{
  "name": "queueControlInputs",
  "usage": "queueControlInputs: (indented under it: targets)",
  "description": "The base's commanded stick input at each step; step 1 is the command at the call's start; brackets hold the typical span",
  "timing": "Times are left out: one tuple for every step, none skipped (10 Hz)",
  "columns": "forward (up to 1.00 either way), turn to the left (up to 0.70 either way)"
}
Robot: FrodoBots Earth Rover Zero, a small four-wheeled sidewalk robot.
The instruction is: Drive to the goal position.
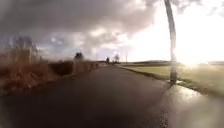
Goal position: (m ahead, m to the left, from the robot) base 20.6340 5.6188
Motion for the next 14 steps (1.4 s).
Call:
queueControlInputs:
  targets:
    - [0.70,0.00]
    - [0.70,0.00]
    - [0.70,0.00]
    - [0.70,0.00]
    - [0.70,0.00]
    - [0.70,0.00]
    - [0.70,0.00]
    - [0.70,0.00]
    - [0.70,0.00]
    - [0.70,0.00]
    - [0.70,0.00]
    - [0.70,0.01]
    - [0.70,0.10]
    - [0.70,0.14]
